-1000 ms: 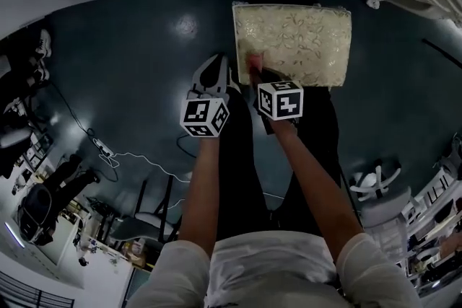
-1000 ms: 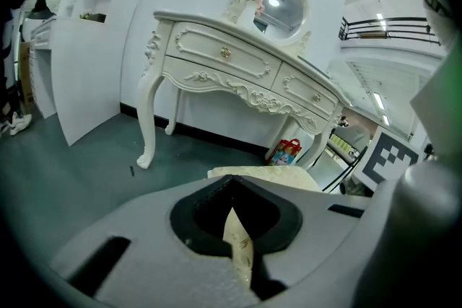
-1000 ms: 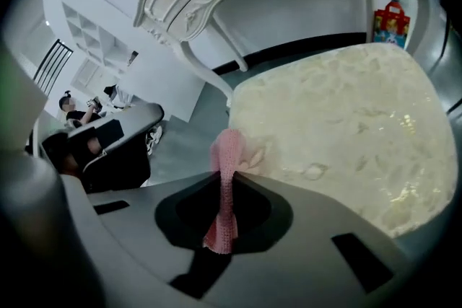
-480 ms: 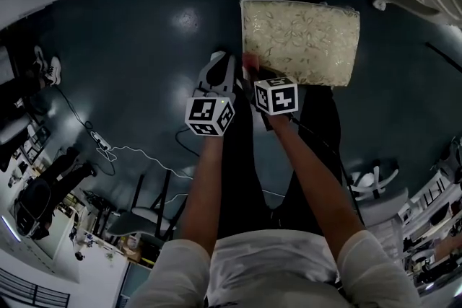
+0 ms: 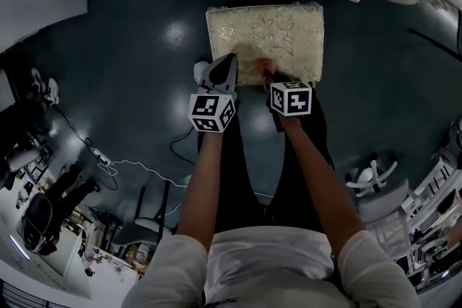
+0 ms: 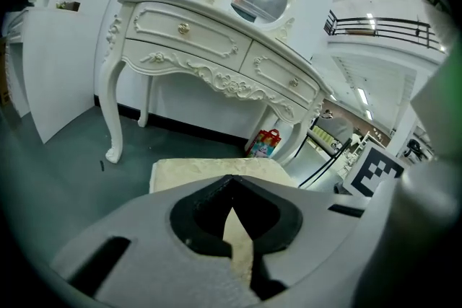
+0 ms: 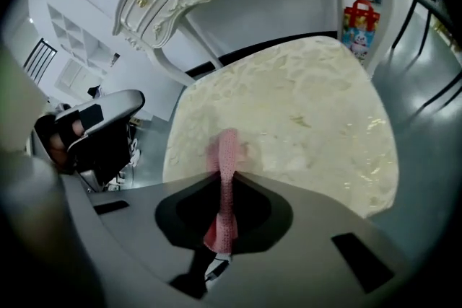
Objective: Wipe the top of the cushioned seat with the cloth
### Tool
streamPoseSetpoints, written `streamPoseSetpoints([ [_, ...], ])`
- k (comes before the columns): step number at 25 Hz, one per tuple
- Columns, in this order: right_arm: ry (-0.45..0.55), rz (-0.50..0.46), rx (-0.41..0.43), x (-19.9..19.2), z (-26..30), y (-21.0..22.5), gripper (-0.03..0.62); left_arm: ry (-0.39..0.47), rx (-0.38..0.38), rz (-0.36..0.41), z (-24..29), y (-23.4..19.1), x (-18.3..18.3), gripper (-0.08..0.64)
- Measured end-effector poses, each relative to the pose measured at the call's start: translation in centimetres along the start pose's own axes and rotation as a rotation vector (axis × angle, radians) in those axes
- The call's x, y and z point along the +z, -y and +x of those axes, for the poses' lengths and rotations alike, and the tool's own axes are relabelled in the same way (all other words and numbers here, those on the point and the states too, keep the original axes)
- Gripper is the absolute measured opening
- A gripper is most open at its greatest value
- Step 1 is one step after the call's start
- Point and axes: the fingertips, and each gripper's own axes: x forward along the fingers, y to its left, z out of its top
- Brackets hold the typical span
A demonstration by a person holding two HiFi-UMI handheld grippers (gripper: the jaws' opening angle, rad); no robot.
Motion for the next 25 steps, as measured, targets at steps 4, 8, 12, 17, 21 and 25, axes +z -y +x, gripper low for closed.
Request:
streamPoseSetpoints([
  [4, 0.029, 0.056, -0.063, 0.1, -3.0, 5.2, 0.031, -0.024, -0.054, 0.018, 2.3, 4.1, -0.5, 0.012],
  [8, 0.056, 0.085, -0.113, 0.2, -5.3, 9.0, 0.032, -0.038, -0.111, 0.044, 4.2, 7.9, -0.8, 0.012],
  [12, 0.079, 0.089, -0.167, 0.2, -6.7, 11.7, 0.031, -0.037, -0.129, 0.06, 5.3, 9.9, -1.0, 0.012],
  [17, 0.115, 0.16, -0.228, -0.2, -8.2, 15.7, 0.031, -0.031, -0.136, 0.06, 5.0, 11.0, -1.3, 0.012],
  [21, 0.105, 0.199, -0.282, -0.6, -8.7, 17.9, 0.031, -0.017, -0.125, 0.048, 3.7, 10.2, -1.2, 0.012],
  [25, 0.116, 0.173, -0.264, 0.0, -9.0, 15.4, 0.031, 0.021, -0.035, -0.02, 1.0, 6.2, -0.1, 0.012],
])
